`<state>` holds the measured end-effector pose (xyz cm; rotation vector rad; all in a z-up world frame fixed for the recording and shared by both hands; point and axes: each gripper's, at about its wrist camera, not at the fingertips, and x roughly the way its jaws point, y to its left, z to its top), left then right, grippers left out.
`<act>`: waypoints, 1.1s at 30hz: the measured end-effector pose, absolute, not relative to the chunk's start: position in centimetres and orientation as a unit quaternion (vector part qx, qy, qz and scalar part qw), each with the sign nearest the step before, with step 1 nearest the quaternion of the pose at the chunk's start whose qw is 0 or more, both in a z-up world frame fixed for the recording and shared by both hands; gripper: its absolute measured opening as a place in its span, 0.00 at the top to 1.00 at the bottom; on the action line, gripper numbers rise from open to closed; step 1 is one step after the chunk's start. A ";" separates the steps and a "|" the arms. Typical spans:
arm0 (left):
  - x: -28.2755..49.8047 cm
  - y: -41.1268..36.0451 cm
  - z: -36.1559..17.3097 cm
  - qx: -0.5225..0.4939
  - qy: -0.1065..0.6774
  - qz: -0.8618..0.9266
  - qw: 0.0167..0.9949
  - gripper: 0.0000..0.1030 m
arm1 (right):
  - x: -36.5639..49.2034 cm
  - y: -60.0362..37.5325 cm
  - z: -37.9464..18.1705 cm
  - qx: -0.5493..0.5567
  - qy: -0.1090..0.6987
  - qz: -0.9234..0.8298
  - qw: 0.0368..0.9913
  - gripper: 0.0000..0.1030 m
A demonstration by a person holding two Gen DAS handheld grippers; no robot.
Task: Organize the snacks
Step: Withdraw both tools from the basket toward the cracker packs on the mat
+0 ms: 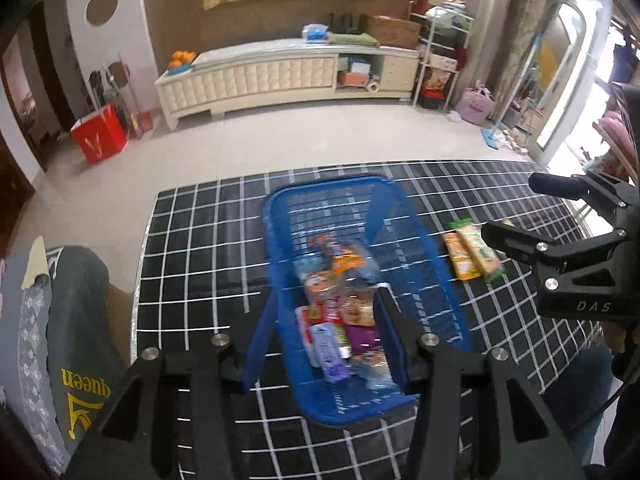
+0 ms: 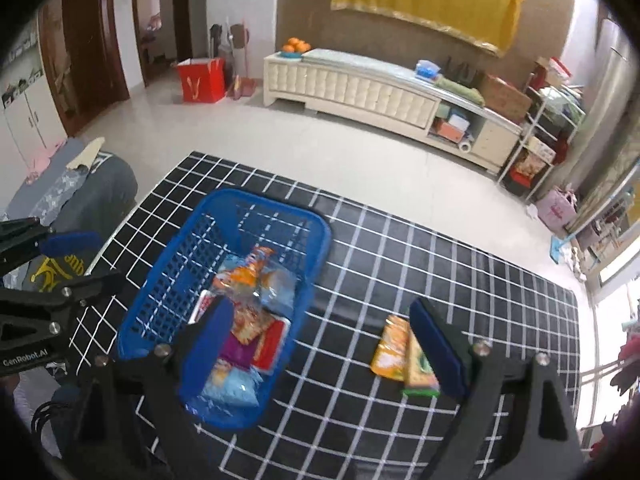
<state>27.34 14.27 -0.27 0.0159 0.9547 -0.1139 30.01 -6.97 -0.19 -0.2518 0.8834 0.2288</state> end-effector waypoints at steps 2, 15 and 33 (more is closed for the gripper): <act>26.7 12.4 0.4 0.014 0.454 -0.064 0.889 0.54 | 29.1 -8.3 0.3 -0.117 0.421 0.105 0.894 0.11; 26.2 -0.4 -0.3 0.050 0.457 -0.114 0.881 0.48 | 25.1 -20.2 -0.1 -0.067 0.427 0.057 0.900 0.10; 32.0 -11.2 -6.9 0.058 0.508 -0.132 0.849 0.42 | 27.3 -31.9 -8.2 0.007 0.494 0.019 0.869 0.11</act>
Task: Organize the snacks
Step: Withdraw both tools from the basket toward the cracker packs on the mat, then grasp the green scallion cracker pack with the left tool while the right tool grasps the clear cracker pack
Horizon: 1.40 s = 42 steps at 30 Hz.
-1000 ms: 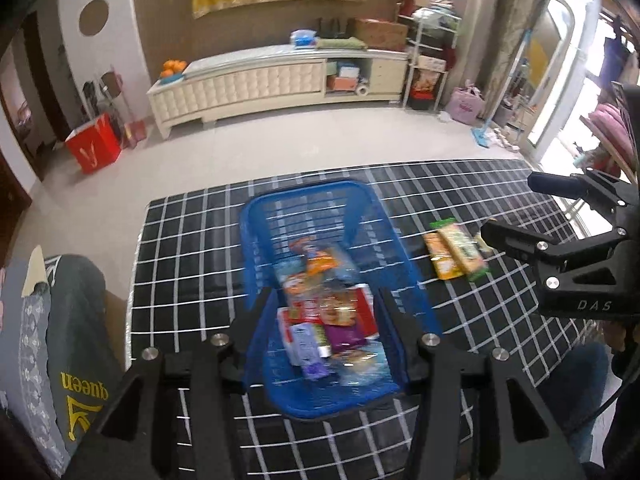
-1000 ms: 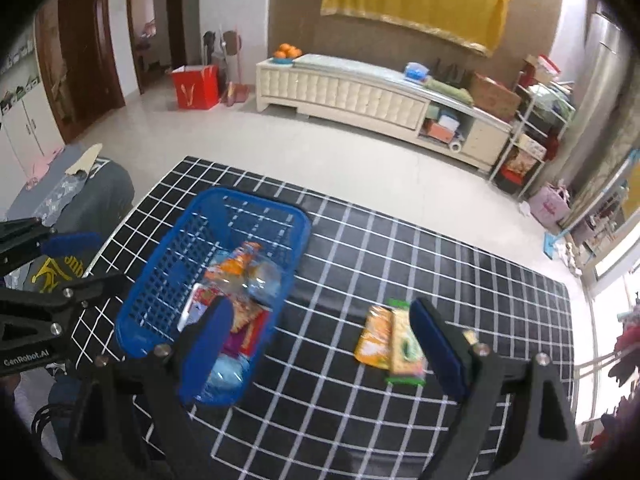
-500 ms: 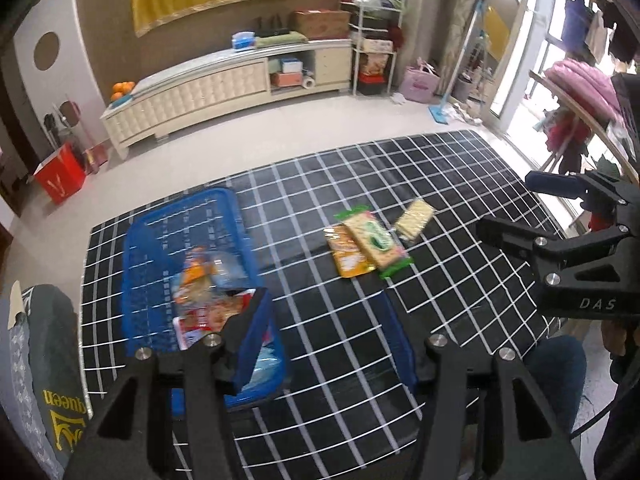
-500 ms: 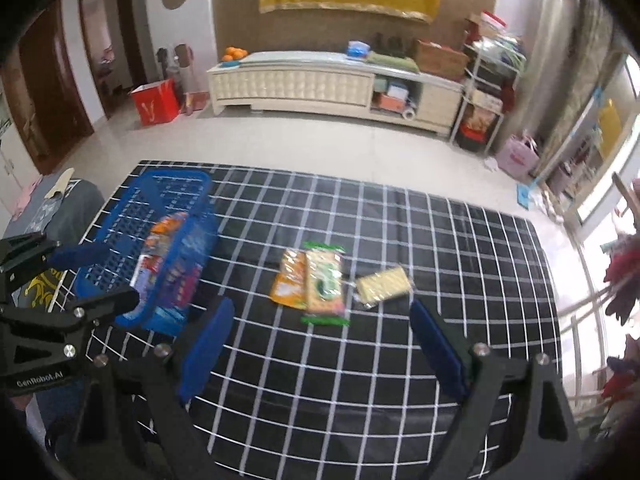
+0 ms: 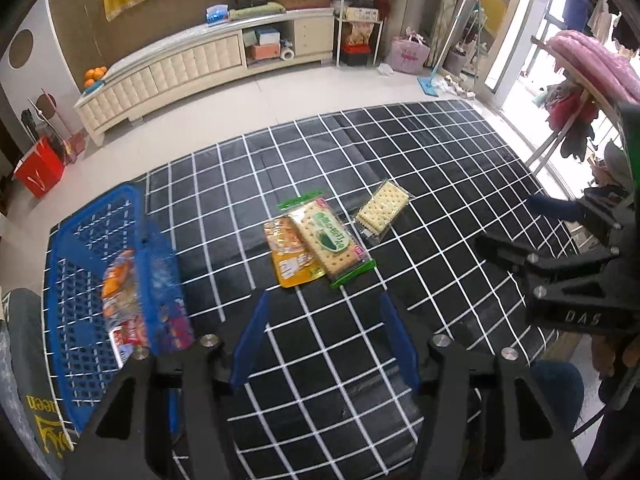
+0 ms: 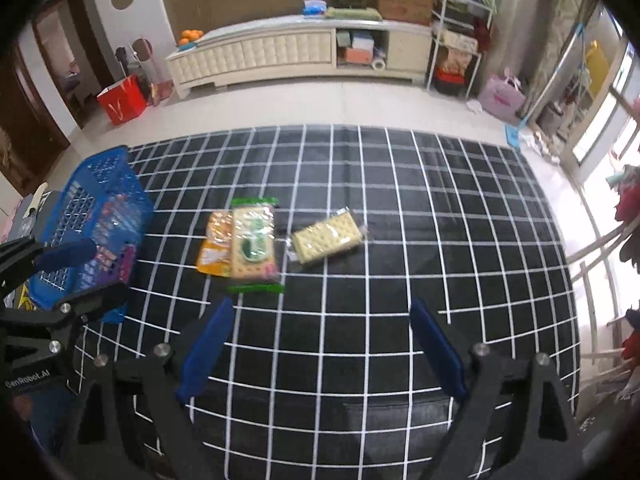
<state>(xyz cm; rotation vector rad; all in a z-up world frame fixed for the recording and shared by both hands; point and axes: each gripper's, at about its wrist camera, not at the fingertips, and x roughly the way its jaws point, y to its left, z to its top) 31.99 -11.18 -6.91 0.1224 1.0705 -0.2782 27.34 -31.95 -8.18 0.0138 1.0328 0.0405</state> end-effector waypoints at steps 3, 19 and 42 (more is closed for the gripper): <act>33.6 -12.4 -8.6 0.047 0.518 -0.127 0.844 0.41 | 28.2 -33.2 -9.9 0.009 0.505 0.014 0.863 0.10; 42.2 -16.3 -19.1 0.051 0.563 -0.068 0.822 0.39 | 32.0 -37.6 -15.8 0.006 0.514 -0.006 0.858 0.10; 43.5 -16.7 -21.7 0.041 0.598 -0.084 0.796 0.43 | 31.5 -38.4 -16.5 0.026 0.522 0.001 0.853 0.10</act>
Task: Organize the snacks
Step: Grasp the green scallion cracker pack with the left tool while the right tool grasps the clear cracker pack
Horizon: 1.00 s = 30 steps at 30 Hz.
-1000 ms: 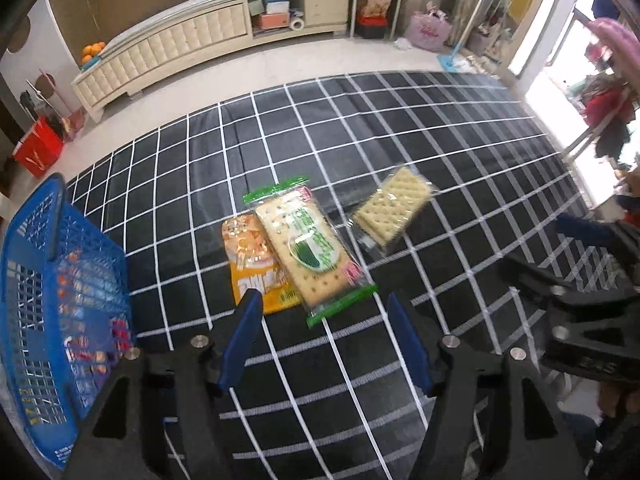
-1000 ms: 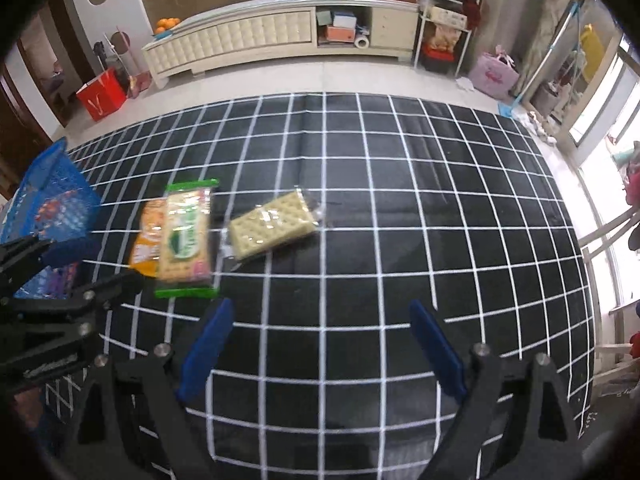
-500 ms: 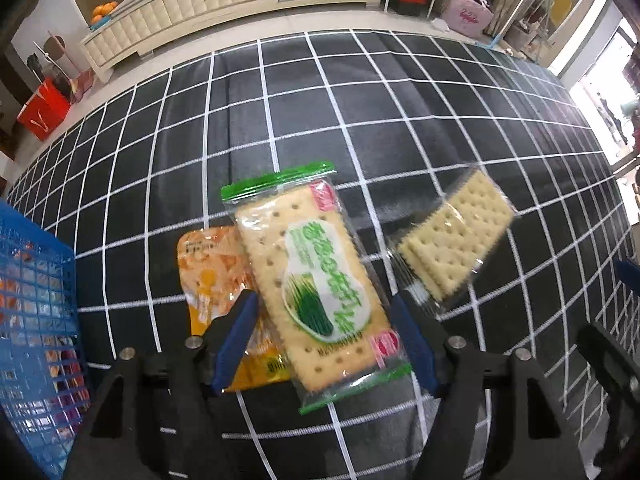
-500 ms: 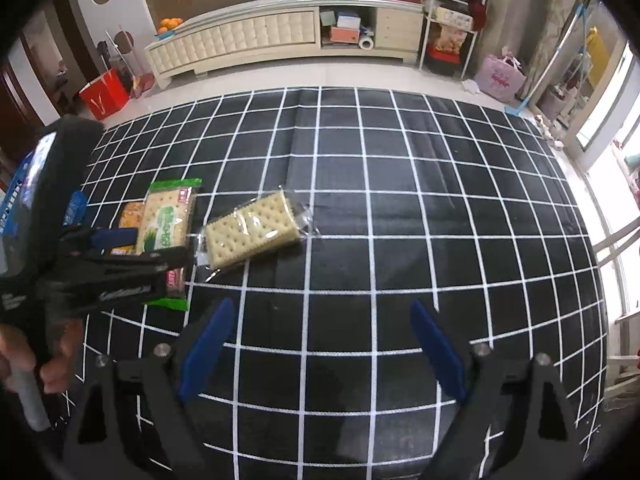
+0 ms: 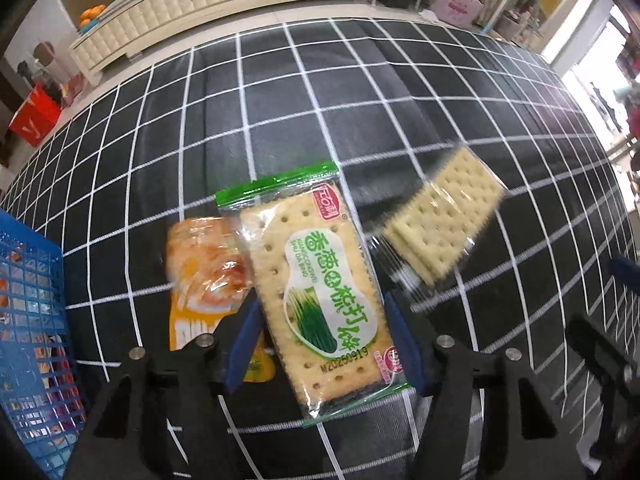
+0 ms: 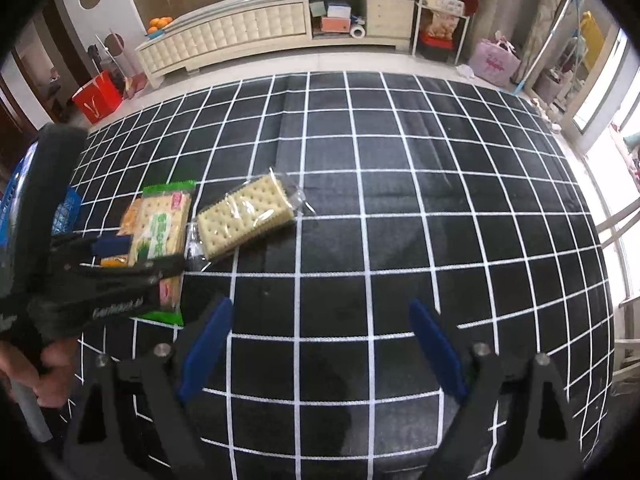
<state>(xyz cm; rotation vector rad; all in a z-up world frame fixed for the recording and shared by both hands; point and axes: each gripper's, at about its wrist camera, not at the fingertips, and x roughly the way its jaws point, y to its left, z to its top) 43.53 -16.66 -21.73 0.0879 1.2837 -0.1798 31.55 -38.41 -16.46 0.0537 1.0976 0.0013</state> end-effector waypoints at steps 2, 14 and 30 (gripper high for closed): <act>42.3 -16.6 -21.3 0.043 0.595 -0.093 0.797 0.44 | 31.5 -38.2 -16.2 0.027 0.521 0.002 0.853 0.10; 39.0 -10.5 -14.3 0.022 0.537 -0.069 0.841 0.44 | 33.4 -34.5 -14.9 0.026 0.520 0.032 0.853 0.10; 41.9 -6.8 -15.9 -0.002 0.518 -0.031 0.855 0.44 | 40.0 -33.2 -19.0 0.132 0.563 -0.045 0.814 0.11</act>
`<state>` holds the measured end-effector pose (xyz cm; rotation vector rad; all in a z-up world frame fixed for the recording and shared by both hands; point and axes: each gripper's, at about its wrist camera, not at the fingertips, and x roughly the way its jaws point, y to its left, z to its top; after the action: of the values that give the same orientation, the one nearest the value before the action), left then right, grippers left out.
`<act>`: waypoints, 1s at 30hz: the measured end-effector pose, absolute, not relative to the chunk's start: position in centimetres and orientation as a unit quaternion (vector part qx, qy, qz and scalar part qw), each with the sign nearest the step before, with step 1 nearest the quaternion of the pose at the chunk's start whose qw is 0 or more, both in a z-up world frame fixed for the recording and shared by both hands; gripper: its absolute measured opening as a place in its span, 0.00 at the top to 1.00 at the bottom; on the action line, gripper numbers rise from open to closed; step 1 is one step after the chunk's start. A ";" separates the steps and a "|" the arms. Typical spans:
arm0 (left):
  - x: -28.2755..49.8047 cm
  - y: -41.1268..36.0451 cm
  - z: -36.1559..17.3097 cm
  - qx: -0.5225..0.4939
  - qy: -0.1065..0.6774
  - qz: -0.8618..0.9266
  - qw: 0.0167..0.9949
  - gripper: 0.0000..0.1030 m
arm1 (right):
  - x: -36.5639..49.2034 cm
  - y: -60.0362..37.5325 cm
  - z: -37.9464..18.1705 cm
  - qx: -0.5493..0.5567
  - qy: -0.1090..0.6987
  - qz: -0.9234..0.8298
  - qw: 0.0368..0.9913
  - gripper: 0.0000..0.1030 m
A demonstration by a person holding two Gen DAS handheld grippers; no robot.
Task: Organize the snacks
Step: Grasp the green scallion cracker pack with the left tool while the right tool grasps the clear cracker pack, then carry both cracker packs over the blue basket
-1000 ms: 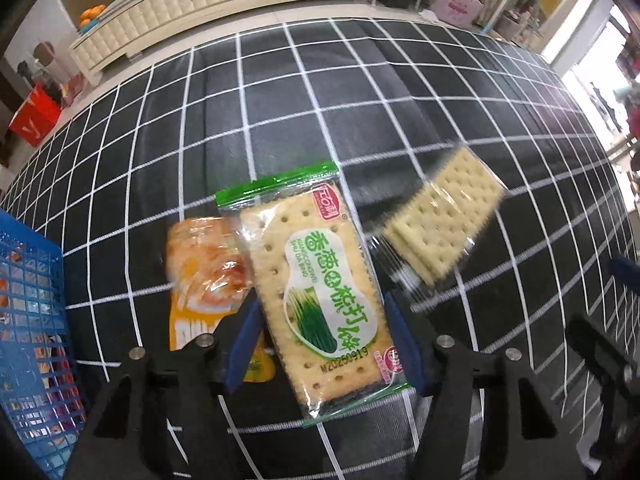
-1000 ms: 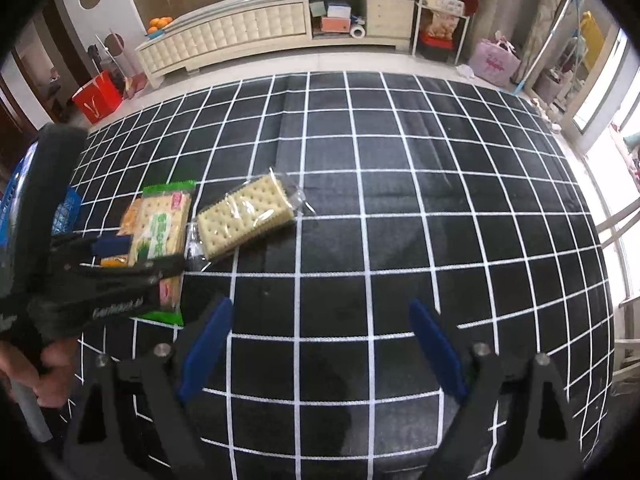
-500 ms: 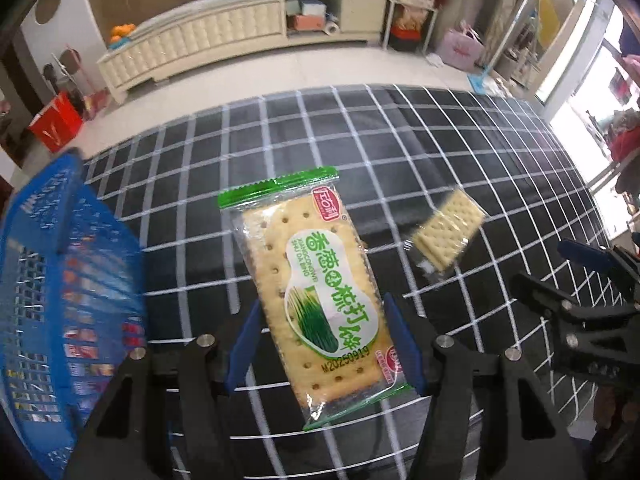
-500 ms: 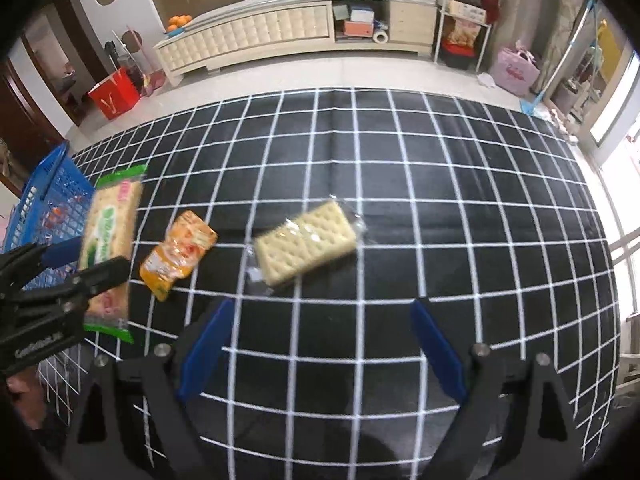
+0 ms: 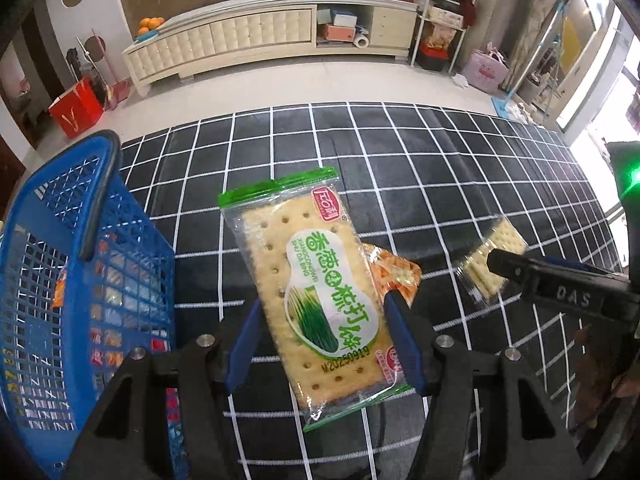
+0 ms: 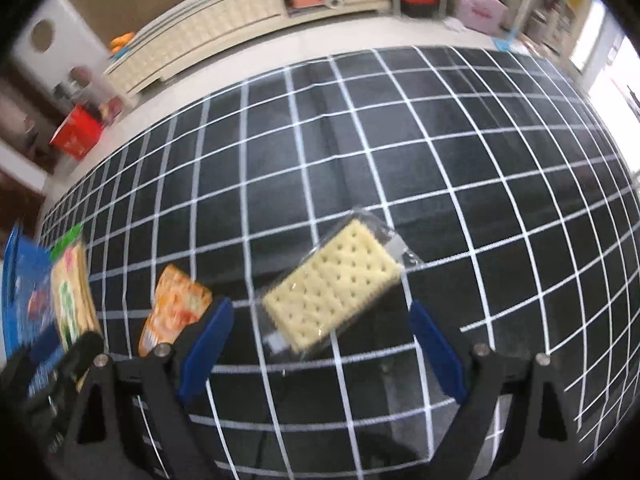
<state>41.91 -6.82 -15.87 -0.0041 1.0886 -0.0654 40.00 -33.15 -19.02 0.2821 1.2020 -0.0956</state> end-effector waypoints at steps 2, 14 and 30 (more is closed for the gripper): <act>42.5 -7.1 -16.3 -0.003 0.517 -0.030 0.855 0.44 | 40.9 -33.4 -19.8 0.153 0.570 -0.057 0.805 0.11; 45.0 -6.6 -18.7 -0.014 0.533 -0.031 0.845 0.44 | 43.1 -32.0 -21.6 0.076 0.574 -0.095 0.810 0.21; 39.7 -8.0 -16.0 0.005 0.525 -0.061 0.849 0.44 | 35.4 -29.8 -14.2 0.019 0.529 0.004 0.848 0.44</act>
<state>39.66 -8.00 -16.02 0.0103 1.1073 -0.1291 35.36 -29.82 -14.20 0.0409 1.1149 0.0085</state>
